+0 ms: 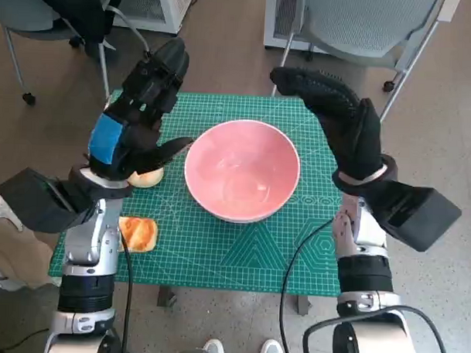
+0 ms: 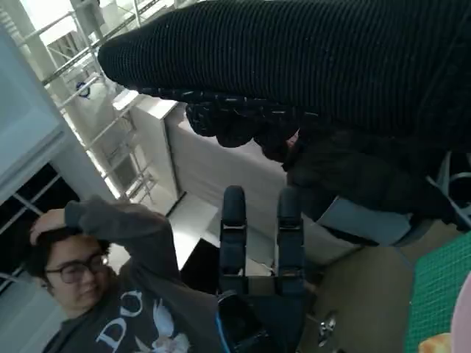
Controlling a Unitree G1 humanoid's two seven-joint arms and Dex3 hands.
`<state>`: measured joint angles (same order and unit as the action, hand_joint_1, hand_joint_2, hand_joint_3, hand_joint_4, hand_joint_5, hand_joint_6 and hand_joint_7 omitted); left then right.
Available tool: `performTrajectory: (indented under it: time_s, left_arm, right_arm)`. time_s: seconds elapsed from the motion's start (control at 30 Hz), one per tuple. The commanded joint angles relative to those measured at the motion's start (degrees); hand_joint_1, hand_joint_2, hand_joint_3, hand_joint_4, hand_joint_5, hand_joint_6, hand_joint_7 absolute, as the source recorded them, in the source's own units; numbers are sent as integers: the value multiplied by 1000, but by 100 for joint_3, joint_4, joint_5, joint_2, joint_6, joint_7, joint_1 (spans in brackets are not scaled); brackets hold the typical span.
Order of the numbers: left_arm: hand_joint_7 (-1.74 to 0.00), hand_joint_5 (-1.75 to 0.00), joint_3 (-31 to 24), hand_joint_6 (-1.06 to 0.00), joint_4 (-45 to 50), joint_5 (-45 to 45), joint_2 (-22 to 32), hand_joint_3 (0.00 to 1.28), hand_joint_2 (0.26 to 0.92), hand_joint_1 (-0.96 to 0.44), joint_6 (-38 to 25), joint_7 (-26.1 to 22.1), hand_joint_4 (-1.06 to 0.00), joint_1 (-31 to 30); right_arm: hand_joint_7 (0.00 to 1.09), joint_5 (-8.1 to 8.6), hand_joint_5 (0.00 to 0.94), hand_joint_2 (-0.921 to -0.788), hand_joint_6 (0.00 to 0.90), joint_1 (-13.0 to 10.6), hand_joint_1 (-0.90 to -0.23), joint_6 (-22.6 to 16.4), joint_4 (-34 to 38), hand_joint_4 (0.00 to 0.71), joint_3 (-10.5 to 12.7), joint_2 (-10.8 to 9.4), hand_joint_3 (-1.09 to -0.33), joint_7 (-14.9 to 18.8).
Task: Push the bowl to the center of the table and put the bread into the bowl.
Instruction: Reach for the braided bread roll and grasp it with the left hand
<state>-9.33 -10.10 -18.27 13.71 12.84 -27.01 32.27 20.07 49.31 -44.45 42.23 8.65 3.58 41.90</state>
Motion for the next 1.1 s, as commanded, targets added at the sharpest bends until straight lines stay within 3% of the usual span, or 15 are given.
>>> performTrajectory:
  time_s: [0.03,0.23,0.3,0.37,0.47,0.63,0.77,0.93,1.1]
  left_arm:
    - [-251,-5,7,-141,217,-29,68,135,921,-629,-54,-31,-44,-75]
    - [-253,-2,-58,-135,943,-63,320,137,921,-628,-311,-80,-40,-405]
    - [-251,-1,-82,-119,1328,58,588,140,921,-626,-453,-141,-34,-586]
    - [-268,0,-136,-73,1935,388,1251,133,921,-624,-820,-340,-20,-838]
    - [-248,1,-350,-23,3026,864,2358,105,894,-618,-1845,-663,-6,-1301]
    - [-172,1,-899,-28,4820,1579,3633,20,740,-497,-3917,-958,0,-2085]
    - [-191,1,-1209,-71,5591,1910,3788,6,703,-409,-4703,-907,1,-2503]
    - [-210,-2,-1465,-112,5954,2037,3700,1,681,-338,-4683,-964,-5,-3005]
    - [-189,-9,-1510,-163,6440,2315,3805,1,668,-287,-5137,-1000,-40,-3375]
  right_arm:
    - [203,47,9,-921,49,-204,-731,94,-79,71,-52,-38,-788,62]
    - [213,64,8,-921,43,-223,-731,130,-158,72,-71,-30,-789,59]
    - [217,71,8,-921,41,-236,-733,131,-185,73,-72,-25,-789,62]
    - [220,78,7,-921,39,-257,-733,145,-236,73,-80,-24,-789,58]
    - [226,74,7,-921,36,-279,-733,157,-287,73,-91,-28,-790,43]
    - [236,90,6,-921,31,-276,-732,178,-300,73,-80,-20,-790,44]
    - [245,123,5,-921,25,-257,-723,189,-279,73,-49,1,-793,55]
    - [279,137,4,-921,8,-221,-710,191,-239,74,-26,3,-797,45]
    - [296,142,3,-921,1,-196,-709,174,-184,74,-13,-20,-799,35]
